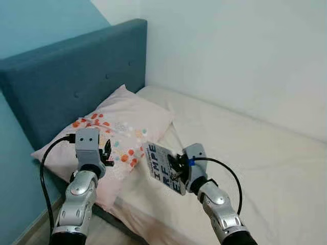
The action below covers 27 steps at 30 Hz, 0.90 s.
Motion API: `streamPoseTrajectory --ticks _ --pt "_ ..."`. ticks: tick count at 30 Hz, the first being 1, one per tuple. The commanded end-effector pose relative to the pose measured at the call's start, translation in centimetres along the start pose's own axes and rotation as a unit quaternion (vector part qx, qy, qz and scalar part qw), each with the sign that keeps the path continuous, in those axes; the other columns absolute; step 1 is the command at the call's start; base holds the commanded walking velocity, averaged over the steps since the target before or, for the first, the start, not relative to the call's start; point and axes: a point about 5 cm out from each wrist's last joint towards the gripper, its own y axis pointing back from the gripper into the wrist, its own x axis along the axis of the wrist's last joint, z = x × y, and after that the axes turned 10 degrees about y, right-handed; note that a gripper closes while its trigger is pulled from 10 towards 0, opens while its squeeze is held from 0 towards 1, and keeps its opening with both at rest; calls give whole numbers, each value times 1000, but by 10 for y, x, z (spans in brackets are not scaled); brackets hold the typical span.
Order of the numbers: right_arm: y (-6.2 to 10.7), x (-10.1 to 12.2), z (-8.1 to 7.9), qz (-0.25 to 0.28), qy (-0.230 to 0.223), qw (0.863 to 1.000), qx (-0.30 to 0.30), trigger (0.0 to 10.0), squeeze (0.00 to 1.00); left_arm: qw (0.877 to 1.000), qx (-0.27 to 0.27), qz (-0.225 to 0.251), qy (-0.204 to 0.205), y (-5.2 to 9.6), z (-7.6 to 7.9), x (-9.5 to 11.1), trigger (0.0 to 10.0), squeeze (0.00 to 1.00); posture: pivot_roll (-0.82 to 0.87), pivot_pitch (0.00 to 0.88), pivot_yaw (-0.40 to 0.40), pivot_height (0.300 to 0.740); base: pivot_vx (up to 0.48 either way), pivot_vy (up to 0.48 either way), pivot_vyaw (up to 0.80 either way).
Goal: Clean up the room
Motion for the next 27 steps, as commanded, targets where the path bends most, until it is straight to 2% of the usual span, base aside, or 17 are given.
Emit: streamPoseTrajectory --ticks 1,4,12,27 --pt "0 6 6 13 -12 1000 -20 10000 0 1000 -1 -6 -4 2 -1 -2 10000 0 88 0 -86 738 0 0 0" --pt "1 6 9 13 -16 999 -28 10000 0 1000 3 -6 -4 3 -3 -2 10000 0 87 0 -85 738 0 0 0" --pt "0 8 10 18 -36 999 -30 10000 0 1000 4 -6 -2 1 -1 -2 10000 0 81 0 -82 698 0 0 0" --pt "2 7 12 14 -43 999 -16 10000 0 1000 3 -12 -1 6 1 -4 10000 0 82 7 -95 643 0 0 0"
